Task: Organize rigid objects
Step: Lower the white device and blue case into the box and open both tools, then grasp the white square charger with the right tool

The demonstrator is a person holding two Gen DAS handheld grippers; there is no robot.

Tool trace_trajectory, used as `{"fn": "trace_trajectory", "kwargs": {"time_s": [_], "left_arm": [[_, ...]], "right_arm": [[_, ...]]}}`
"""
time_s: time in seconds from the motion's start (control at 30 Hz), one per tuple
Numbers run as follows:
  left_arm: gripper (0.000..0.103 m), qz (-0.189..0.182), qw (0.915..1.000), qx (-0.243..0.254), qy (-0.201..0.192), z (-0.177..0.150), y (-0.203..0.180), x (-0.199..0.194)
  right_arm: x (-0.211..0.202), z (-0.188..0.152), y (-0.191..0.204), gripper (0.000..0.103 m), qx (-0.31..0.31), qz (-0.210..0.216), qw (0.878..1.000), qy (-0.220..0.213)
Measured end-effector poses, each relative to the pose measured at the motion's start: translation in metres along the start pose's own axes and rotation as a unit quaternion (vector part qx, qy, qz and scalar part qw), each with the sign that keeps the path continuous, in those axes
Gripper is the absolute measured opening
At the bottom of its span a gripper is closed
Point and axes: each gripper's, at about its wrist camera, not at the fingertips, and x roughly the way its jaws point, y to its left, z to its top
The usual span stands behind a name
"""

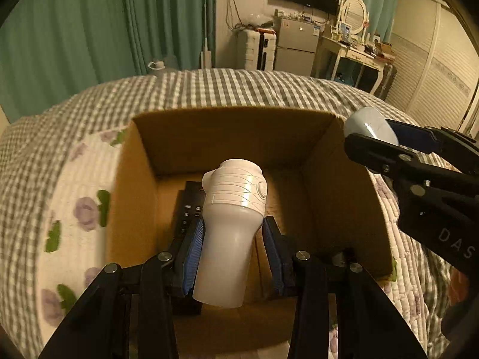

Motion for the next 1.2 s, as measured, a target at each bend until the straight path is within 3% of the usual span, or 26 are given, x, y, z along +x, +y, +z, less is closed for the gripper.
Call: {"fn": "trace_trajectory", "kwargs": {"time_s": [0.2, 0.33, 0.4, 0.43, 0.47, 0.5, 0.53, 0.67, 0.9, 1.0, 1.2], "left_arm": [[0.043, 0.020, 0.9997, -0.007, -0.010, 0.000, 0.003, 0.013], [0.057, 0.022, 0.9995, 0.001, -0.023, -0.003, 0.006, 0.004], [0.057, 0.022, 0.9995, 0.001, -0.023, -0.004, 0.008, 0.000], [0.057, 0.019, 0.9996, 0.000, -0.022, -0.005, 0.008, -0.005], [0.058, 0.015, 0.9996, -0.001, -0.022, -0.005, 0.009, -0.008], [0.058, 0.013, 0.9997, 0.000, -0.023, -0.005, 0.009, -0.013], [0.061, 0.013, 0.9996, 0.001, -0.026, -0.007, 0.008, -0.022], [0.076, 0.034, 0.9979, 0.002, -0.055, -0.013, 0.005, -0.062], [0.080, 0.056, 0.9941, 0.003, -0.093, -0.033, -0.001, -0.138], [0.082, 0.063, 0.9918, 0.002, -0.111, -0.046, -0.002, -0.165], [0.082, 0.056, 0.9902, -0.015, -0.127, -0.075, -0.001, -0.195]], "right_arm": [[0.022, -0.002, -0.002, 0.051, 0.002, 0.002, 1.000, 0.000], [0.035, -0.001, -0.008, 0.051, 0.030, 0.009, 0.999, 0.008], [0.037, 0.001, -0.011, 0.052, 0.045, 0.023, 0.999, 0.011], [0.036, 0.002, -0.012, 0.057, 0.050, 0.026, 0.998, 0.010], [0.031, 0.003, -0.013, 0.063, 0.053, 0.022, 0.998, -0.001], [0.025, 0.004, -0.015, 0.077, 0.054, 0.021, 0.998, -0.009], [0.016, 0.006, -0.015, 0.079, 0.055, 0.019, 0.998, -0.017], [-0.029, 0.012, -0.020, 0.079, 0.056, 0.004, 0.998, -0.034], [-0.118, -0.004, -0.031, 0.092, 0.065, -0.012, 0.996, -0.053], [-0.152, -0.021, -0.030, 0.092, 0.048, -0.019, 0.997, -0.060], [-0.184, -0.058, -0.023, 0.093, 0.033, -0.019, 0.998, -0.048]]}}
